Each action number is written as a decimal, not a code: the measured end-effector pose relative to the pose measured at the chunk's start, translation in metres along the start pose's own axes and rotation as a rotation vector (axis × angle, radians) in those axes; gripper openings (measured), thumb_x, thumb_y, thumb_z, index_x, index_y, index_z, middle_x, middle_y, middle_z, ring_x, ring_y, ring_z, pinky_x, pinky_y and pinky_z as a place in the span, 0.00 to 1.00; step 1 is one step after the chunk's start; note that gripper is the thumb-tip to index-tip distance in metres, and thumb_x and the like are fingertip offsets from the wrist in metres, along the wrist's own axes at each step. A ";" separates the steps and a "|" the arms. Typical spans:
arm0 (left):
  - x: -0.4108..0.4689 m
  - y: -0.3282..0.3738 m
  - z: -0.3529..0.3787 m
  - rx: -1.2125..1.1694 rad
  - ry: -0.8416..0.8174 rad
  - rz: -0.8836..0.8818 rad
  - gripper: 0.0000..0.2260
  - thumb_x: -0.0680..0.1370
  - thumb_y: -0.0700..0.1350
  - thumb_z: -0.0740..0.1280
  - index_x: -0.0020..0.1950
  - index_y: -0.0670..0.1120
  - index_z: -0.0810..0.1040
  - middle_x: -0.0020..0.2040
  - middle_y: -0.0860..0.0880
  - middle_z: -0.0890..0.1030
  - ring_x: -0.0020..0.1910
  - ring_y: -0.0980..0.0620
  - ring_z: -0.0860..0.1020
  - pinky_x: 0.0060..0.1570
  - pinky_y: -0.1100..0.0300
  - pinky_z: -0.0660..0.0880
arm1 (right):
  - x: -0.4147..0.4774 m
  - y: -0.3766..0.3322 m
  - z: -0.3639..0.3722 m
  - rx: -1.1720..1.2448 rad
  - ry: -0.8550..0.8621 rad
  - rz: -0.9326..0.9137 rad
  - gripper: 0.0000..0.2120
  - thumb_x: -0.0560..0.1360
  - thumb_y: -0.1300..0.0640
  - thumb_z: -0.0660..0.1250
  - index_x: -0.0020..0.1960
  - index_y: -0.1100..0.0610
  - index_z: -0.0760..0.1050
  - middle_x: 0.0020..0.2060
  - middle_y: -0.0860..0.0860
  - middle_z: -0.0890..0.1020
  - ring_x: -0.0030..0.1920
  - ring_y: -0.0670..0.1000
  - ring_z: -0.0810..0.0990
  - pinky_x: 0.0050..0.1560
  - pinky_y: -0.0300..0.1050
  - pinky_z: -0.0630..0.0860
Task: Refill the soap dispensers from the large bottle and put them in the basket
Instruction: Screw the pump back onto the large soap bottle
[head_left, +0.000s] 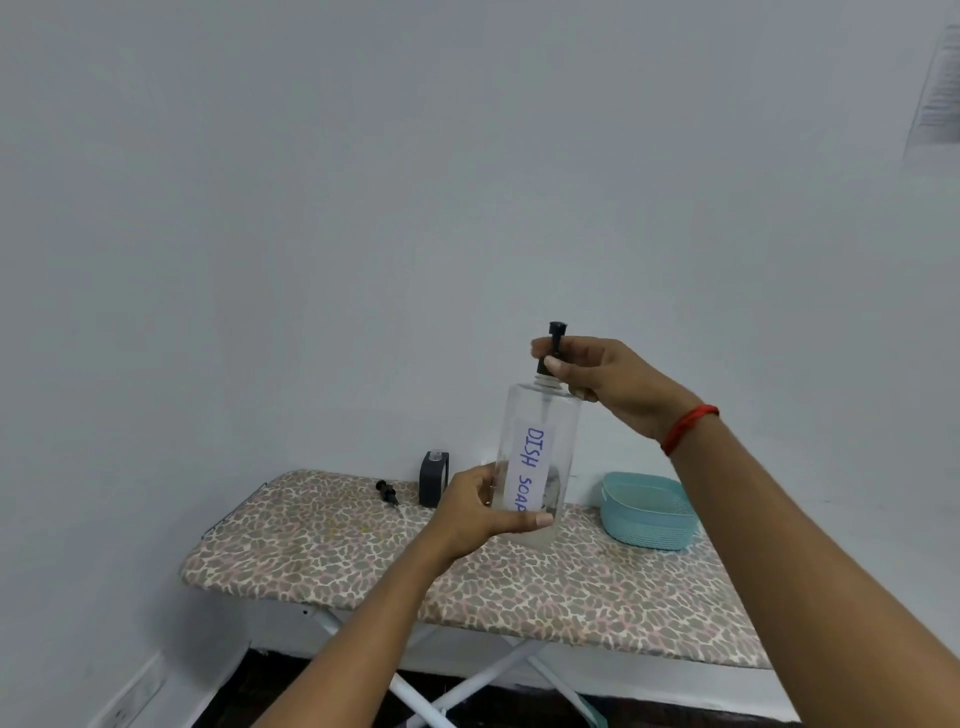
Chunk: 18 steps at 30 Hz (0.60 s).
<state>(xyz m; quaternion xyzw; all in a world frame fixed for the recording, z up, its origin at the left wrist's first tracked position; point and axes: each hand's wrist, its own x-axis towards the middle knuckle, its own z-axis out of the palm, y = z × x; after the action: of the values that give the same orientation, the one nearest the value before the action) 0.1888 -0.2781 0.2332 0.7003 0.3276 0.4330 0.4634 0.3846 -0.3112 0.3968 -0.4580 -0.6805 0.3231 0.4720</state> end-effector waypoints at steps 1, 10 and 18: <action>-0.001 -0.002 -0.001 0.006 -0.009 0.000 0.27 0.66 0.46 0.85 0.63 0.52 0.83 0.56 0.54 0.87 0.56 0.54 0.85 0.54 0.57 0.83 | 0.001 0.002 -0.003 -0.017 -0.048 0.015 0.14 0.81 0.60 0.67 0.66 0.58 0.79 0.56 0.48 0.85 0.49 0.41 0.82 0.39 0.33 0.70; -0.004 0.004 0.012 0.126 0.251 0.106 0.30 0.64 0.47 0.86 0.58 0.57 0.74 0.52 0.66 0.77 0.50 0.64 0.78 0.43 0.74 0.76 | 0.007 0.030 0.041 0.052 0.617 0.001 0.16 0.67 0.49 0.82 0.49 0.56 0.85 0.41 0.48 0.87 0.43 0.44 0.85 0.44 0.33 0.77; -0.011 -0.016 -0.012 0.013 0.054 -0.006 0.26 0.66 0.45 0.85 0.62 0.53 0.83 0.55 0.55 0.87 0.55 0.55 0.85 0.53 0.59 0.83 | 0.006 0.024 0.021 0.012 0.072 0.038 0.12 0.80 0.59 0.69 0.63 0.59 0.80 0.53 0.51 0.87 0.43 0.41 0.82 0.31 0.35 0.65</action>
<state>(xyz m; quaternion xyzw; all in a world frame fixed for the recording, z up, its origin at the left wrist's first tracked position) 0.1723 -0.2777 0.2176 0.6905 0.3449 0.4481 0.4511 0.3719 -0.2967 0.3709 -0.4794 -0.6521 0.3196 0.4928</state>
